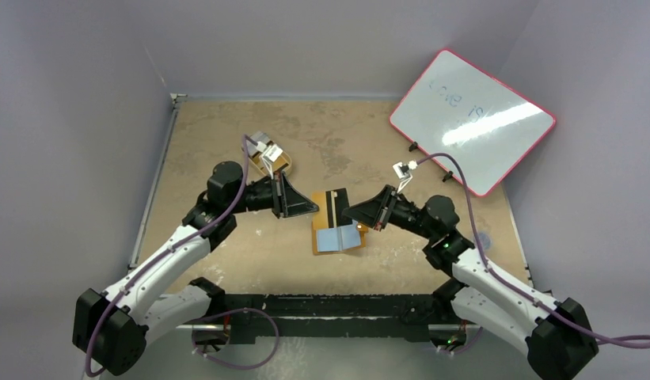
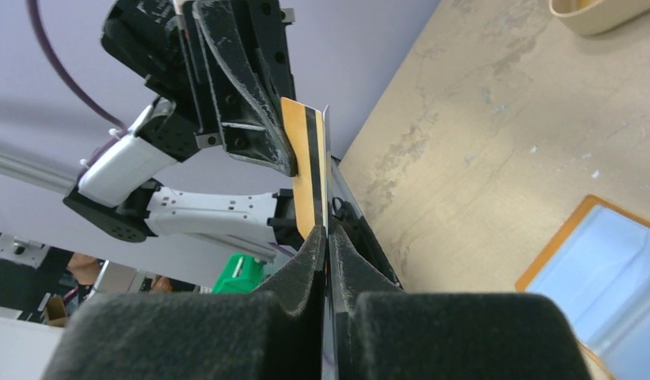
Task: Put the credit cards into the card holder
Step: Pick up the credit card from the storage box, then insert the credit card into the card holder.
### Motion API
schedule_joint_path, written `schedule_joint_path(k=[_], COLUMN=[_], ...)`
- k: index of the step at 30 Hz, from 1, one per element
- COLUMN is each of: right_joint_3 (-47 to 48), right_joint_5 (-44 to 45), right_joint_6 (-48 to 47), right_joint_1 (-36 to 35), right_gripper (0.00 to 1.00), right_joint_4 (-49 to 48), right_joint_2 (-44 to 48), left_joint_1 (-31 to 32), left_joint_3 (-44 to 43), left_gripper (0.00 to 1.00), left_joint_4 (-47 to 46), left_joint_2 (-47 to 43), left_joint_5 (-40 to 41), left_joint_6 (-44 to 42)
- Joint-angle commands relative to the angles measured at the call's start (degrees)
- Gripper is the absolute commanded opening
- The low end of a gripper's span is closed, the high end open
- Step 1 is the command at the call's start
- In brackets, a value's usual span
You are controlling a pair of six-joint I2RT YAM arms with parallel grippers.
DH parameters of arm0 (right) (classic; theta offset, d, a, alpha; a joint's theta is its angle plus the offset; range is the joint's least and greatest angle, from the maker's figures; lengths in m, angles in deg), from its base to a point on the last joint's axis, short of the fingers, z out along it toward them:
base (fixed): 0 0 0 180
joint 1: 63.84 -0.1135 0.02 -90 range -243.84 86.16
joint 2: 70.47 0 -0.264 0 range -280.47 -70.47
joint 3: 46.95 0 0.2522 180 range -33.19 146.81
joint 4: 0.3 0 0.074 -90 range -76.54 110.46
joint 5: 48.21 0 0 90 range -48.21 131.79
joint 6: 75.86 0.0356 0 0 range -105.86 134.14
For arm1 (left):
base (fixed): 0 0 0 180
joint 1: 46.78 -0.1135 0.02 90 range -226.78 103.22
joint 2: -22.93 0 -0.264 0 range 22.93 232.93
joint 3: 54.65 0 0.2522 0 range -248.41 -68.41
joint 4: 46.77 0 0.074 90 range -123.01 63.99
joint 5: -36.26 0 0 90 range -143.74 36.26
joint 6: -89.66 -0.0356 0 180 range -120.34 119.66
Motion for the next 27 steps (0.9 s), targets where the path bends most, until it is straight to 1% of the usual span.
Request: schedule_joint_path(k=[1, 3, 7, 9, 11, 14, 17, 20, 22, 27], right_joint_3=[3.91, 4.44, 4.49, 3.76, 2.93, 3.39, 5.86, 6.69, 6.89, 6.97], right_joint_5=[-1.42, 1.10, 6.64, 9.08, 10.77, 14.47, 17.81, 19.75, 20.67, 24.94], right_joint_6=[-4.21, -5.85, -8.15, -8.27, -8.13, -9.58, -11.32, -12.55, -13.02, -13.79], right_joint_1=[0.00, 0.00, 0.00, 0.00, 0.00, 0.00, 0.00, 0.00, 0.00, 0.00], right_gripper=[0.00, 0.00, 0.00, 0.00, 0.00, 0.00, 0.00, 0.00, 0.00, 0.00], right_joint_4=[5.31, 9.86, 18.16, 21.13, 22.30, 23.93, 28.10, 31.41, 33.77, 37.54], right_joint_2=[0.60, 0.58, 0.60, 0.05, -1.17, -4.28, -8.70, -13.08, -15.36, -16.19], left_joint_1=[-0.48, -0.48, -0.43, -0.43, -0.44, -0.42, -0.03, 1.82, 3.71, 7.57], left_joint_3=[-2.65, -3.13, -5.30, -5.27, -4.34, -1.73, 1.21, 4.50, 5.14, 5.65], left_gripper=[0.00, 0.00, 0.00, 0.00, 0.00, 0.00, 0.00, 0.00, 0.00, 0.00], left_joint_4=[0.24, 3.63, 16.41, 19.57, 19.89, 16.39, 10.47, 4.08, 1.67, -4.51], left_joint_2=[0.21, 0.27, 1.58, 1.99, 2.17, 2.76, 4.43, 7.09, 9.57, 15.95], left_joint_5=[0.73, 2.74, 11.12, 14.25, 15.71, 15.99, 16.04, 17.06, 18.55, 21.45], left_joint_6=[-1.80, -3.46, -9.95, -10.82, -10.53, -8.04, -4.34, 0.11, 1.51, 4.32])
